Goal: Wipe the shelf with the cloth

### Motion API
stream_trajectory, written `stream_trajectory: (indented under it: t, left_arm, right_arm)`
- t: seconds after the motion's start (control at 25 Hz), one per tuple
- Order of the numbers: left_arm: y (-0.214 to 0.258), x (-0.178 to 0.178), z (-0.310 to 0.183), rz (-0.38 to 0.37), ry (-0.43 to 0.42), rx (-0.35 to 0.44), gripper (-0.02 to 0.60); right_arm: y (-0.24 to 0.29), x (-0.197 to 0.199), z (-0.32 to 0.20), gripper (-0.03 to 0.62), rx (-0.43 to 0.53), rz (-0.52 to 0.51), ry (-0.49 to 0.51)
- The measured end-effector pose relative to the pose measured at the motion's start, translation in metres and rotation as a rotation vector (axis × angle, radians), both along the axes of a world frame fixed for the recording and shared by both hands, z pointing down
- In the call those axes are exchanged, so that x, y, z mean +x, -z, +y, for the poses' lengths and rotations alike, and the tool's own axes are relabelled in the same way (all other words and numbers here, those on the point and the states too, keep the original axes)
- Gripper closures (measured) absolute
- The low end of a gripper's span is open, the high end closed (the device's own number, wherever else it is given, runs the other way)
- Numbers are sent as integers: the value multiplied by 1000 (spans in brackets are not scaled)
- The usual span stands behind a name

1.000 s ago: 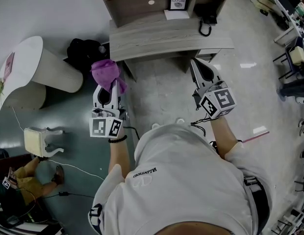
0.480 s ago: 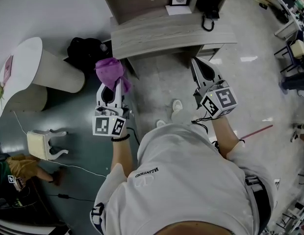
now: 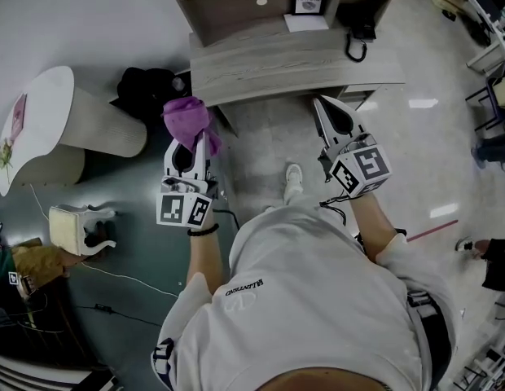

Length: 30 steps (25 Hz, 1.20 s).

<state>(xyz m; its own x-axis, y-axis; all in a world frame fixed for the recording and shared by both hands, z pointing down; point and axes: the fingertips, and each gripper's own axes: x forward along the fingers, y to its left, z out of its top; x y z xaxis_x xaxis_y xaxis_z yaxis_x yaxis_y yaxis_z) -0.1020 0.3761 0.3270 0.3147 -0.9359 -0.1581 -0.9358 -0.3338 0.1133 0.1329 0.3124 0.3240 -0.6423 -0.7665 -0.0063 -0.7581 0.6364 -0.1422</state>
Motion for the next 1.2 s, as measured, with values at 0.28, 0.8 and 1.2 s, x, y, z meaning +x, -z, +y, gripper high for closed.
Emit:
stream_trajectory:
  t: [0.28, 0.8, 1.2]
  left_arm:
    - [0, 10, -58, -4, 1, -14, 502]
    - [-4, 29, -172, 9, 57, -23, 502]
    - [-1, 46, -211, -12, 78, -36, 502]
  right_arm:
    - [3, 0, -66, 595, -4, -6, 28]
    - [-3, 13, -179, 595, -7, -1, 94]
    - [-8, 28, -222, 595, -22, -9, 125]
